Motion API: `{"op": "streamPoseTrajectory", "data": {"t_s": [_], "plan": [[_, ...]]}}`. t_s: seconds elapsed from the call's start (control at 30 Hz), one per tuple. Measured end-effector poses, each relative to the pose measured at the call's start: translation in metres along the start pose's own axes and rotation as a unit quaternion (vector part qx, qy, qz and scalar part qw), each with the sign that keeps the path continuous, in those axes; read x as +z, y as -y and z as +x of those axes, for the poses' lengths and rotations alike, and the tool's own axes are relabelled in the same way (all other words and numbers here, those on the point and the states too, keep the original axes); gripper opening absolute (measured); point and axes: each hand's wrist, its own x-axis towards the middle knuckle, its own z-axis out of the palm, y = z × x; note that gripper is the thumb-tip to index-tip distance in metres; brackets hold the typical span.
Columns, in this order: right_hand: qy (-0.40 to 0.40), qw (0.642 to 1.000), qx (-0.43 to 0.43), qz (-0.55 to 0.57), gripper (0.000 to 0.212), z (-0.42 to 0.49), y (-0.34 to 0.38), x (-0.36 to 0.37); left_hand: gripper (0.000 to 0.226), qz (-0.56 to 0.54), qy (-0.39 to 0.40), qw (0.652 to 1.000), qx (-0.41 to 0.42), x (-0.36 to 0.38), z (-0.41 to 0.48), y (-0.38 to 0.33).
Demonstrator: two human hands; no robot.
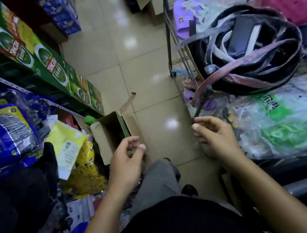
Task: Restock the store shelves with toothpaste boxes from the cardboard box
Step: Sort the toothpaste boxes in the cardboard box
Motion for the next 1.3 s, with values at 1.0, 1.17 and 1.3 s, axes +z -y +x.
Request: {"op": "streamPoseTrajectory", "data": {"t_s": [1.0, 1.17, 1.3], "plan": [[0.013, 0.999, 0.018, -0.024, 0.019, 0.559, 0.262, 0.199, 0.017, -0.036, -0.049, 0.995, -0.080, -0.073, 0.594, -0.213], [0.026, 0.999, 0.009, -0.041, 0.016, 0.688, 0.340, 0.237, 0.018, -0.026, -0.056, 0.994, -0.087, -0.083, 0.688, -0.271], [0.015, 0.999, 0.002, -0.036, 0.016, 0.766, 0.392, 0.260, 0.016, -0.037, -0.063, 0.993, -0.096, -0.086, 0.766, -0.306]]}}
